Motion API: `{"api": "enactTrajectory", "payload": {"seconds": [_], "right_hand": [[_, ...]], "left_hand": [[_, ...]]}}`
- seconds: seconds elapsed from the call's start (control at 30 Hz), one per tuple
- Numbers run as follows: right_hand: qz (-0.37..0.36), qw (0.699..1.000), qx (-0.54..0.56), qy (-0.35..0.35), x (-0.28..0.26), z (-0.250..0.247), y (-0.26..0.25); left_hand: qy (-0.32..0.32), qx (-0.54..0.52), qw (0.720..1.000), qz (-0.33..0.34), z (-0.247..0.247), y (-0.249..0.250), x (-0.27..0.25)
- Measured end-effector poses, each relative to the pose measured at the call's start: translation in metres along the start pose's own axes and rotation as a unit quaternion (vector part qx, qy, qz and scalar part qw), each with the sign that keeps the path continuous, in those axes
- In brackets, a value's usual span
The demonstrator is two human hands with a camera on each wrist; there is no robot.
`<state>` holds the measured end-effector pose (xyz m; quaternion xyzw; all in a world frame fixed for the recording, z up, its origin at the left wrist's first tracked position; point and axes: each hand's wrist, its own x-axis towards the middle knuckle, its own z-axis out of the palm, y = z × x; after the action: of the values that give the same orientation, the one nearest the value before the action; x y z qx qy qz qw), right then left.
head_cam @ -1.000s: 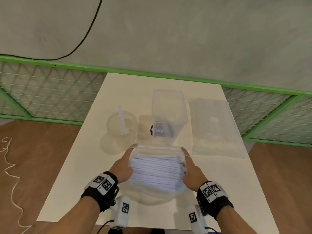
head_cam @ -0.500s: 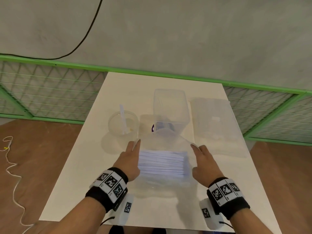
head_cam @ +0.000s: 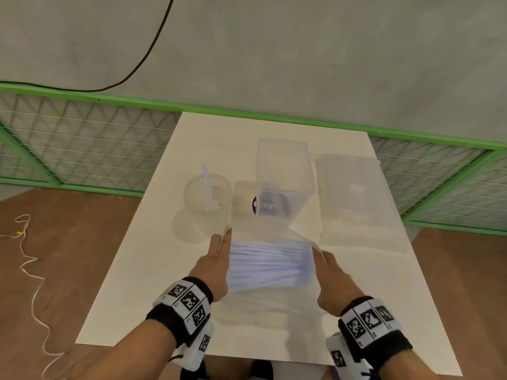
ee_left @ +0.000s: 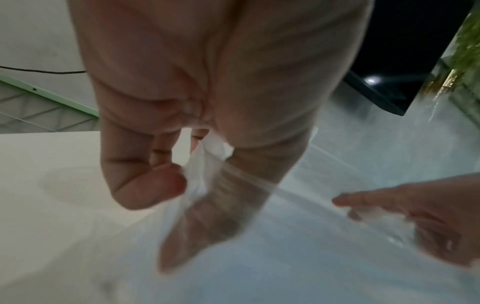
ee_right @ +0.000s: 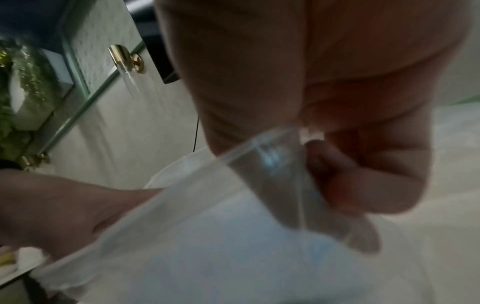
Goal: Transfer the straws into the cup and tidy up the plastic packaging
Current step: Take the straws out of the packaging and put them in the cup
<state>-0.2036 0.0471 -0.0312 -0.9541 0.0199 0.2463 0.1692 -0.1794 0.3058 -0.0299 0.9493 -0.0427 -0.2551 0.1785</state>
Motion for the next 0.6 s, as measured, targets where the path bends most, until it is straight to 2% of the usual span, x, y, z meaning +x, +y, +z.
{"api": "enactTrajectory", "payload": {"seconds": [0.03,0.13,0.17,0.3,0.4,0.5,0.53,0.6], "right_hand": [[0.003,1.0,0.003,-0.002,0.0,0.0,-0.001],[0.003,0.996,0.029,0.09,0.004,-0.006,-0.002],[-0.001,0.995,0.026,0.096,0.004,-0.006,-0.002],[0.007,1.0,-0.011,-0.023,0.006,0.007,0.005],[0.003,1.0,-0.002,-0.002,0.01,-0.002,0.002],[0.001,0.998,0.014,0.057,0.009,-0.01,0.0],[0.0,0.998,0.011,0.056,0.009,-0.009,0.001],[-0.004,1.0,-0.007,0.005,0.007,0.0,0.005]], "left_hand": [[0.013,-0.01,1.0,0.013,0.002,0.0,0.0],[0.078,-0.041,0.995,0.047,0.002,-0.002,-0.001],[0.078,-0.031,0.996,0.044,0.004,-0.003,-0.002],[-0.008,-0.007,1.0,0.011,0.017,-0.012,0.002],[0.0,-0.029,0.999,0.029,0.006,-0.009,0.005],[0.046,-0.05,0.997,0.047,-0.005,-0.008,0.007],[0.046,-0.044,0.997,0.046,-0.005,-0.009,0.008],[0.004,-0.027,0.999,0.031,0.003,-0.014,0.008]]}}
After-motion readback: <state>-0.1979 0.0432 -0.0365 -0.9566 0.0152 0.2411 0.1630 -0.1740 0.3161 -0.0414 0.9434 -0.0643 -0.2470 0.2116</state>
